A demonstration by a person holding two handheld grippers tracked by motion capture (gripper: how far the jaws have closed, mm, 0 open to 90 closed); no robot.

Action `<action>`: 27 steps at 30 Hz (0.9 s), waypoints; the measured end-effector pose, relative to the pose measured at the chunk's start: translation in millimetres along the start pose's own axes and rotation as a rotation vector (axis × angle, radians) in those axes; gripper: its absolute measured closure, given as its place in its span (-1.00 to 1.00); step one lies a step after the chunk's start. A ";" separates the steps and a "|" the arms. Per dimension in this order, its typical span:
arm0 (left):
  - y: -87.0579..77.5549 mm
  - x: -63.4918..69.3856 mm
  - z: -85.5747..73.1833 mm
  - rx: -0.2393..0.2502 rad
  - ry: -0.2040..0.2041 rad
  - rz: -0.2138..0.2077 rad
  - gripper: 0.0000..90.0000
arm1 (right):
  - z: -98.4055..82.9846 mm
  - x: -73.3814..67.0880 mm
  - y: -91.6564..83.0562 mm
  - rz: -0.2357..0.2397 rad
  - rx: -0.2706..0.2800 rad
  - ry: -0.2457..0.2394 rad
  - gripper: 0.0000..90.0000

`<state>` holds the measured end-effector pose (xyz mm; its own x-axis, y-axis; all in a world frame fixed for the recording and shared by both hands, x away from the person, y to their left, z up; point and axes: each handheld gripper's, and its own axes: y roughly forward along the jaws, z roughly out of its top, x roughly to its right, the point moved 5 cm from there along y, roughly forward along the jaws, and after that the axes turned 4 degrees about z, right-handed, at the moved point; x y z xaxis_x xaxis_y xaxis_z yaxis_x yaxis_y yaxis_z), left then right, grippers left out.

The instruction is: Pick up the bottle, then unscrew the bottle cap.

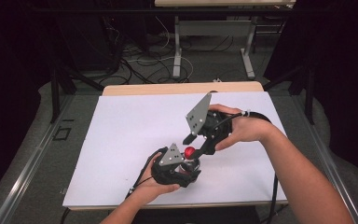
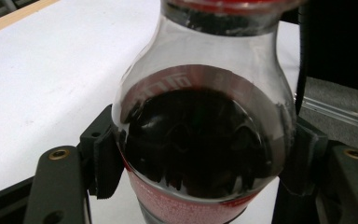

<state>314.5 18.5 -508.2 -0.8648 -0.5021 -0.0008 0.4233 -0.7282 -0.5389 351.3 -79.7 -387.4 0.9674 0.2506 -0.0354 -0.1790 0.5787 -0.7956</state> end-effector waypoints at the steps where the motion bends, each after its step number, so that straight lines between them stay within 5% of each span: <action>1: -0.3 -1.9 0.1 0.001 0.003 0.005 -0.33 | 1.6 -0.1 -3.2 -0.022 0.017 0.062 -0.04; 4: -0.5 -4.2 -0.3 0.005 -0.007 0.026 -0.33 | 6.8 -2.0 -10.1 -0.146 0.066 0.228 -0.06; 7: 0.3 -5.5 -1.6 -0.004 -0.010 0.041 -0.33 | 8.4 -8.2 -11.0 -0.309 0.053 0.367 0.00; 10: 1.1 -6.0 -2.2 0.000 -0.021 0.056 -0.33 | 8.5 -15.7 -9.4 -0.372 0.106 0.532 0.04; 12: 1.4 -5.6 -2.2 -0.002 -0.023 0.060 -0.33 | 6.8 -18.2 -6.3 -0.433 0.094 0.584 0.07; 15: 0.9 -6.3 -1.1 0.003 -0.036 0.076 -0.33 | 5.9 -21.6 0.6 -0.415 0.077 0.686 0.11; 20: 1.7 -6.5 0.2 0.020 -0.051 0.107 -0.33 | 6.9 -17.8 7.7 -0.476 0.081 0.787 0.18; 27: 2.7 -5.4 -0.3 0.015 -0.054 0.119 -0.33 | 9.6 -14.6 19.0 -0.442 0.030 0.810 0.23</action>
<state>320.3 19.4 -509.9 -0.7926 -0.6095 -0.0184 0.5265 -0.6687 -0.5250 332.0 -64.9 -396.2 0.7764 -0.6111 -0.1538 0.2427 0.5152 -0.8220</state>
